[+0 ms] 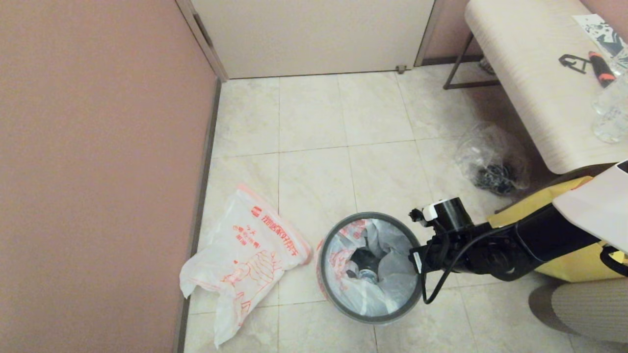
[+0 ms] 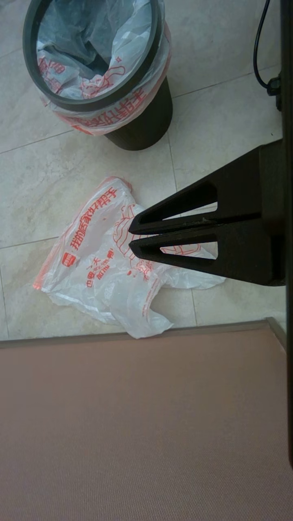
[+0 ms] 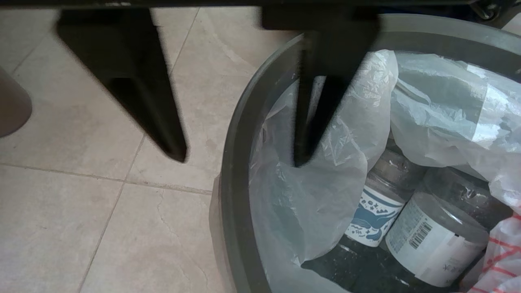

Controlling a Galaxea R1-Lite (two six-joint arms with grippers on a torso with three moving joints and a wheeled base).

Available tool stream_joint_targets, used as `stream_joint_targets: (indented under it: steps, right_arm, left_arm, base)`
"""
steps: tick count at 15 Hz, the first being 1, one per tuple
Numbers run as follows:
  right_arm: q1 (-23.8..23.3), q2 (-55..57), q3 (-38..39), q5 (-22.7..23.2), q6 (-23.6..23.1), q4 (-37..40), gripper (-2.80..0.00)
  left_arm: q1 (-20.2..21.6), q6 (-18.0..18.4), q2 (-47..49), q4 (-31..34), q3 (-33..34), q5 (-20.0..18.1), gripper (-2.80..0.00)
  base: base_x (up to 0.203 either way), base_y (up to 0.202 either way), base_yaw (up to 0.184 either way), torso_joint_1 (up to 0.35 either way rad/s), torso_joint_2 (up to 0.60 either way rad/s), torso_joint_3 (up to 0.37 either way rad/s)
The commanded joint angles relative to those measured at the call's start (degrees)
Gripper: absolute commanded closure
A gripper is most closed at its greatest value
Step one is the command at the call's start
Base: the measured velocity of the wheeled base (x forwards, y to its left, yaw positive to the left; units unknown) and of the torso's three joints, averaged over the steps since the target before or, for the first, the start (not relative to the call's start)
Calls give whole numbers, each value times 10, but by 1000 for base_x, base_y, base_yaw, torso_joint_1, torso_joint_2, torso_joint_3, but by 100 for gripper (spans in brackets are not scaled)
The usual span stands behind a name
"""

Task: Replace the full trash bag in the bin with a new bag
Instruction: Place the trash can ring on the floor

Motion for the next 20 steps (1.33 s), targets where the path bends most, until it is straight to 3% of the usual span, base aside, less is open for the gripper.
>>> stream_joint_targets:
  steps: [1,11,17,20]
  right_arm:
    - [0,2,-1,-1,0,-1,0]
    - [8,-43,-3,-3,1,6,0]
    - [39,-139,0,-5,1,79,0]
    - [65,-195,-2,-68,2,89,0]
  left_arm:
    - [0,0,1,0,0,0,0]
    - [0,0,1,0,0,0,0]
    - [0,0,1,0,0,0,0]
    - [0,0,1,0,0,0,0]
  base:
    - [0,0,0,0,0,0]
    - [0,0,0,0,0,0]
    - [0,0,0,0,0,0]
    - [0,0,0,0,0,0]
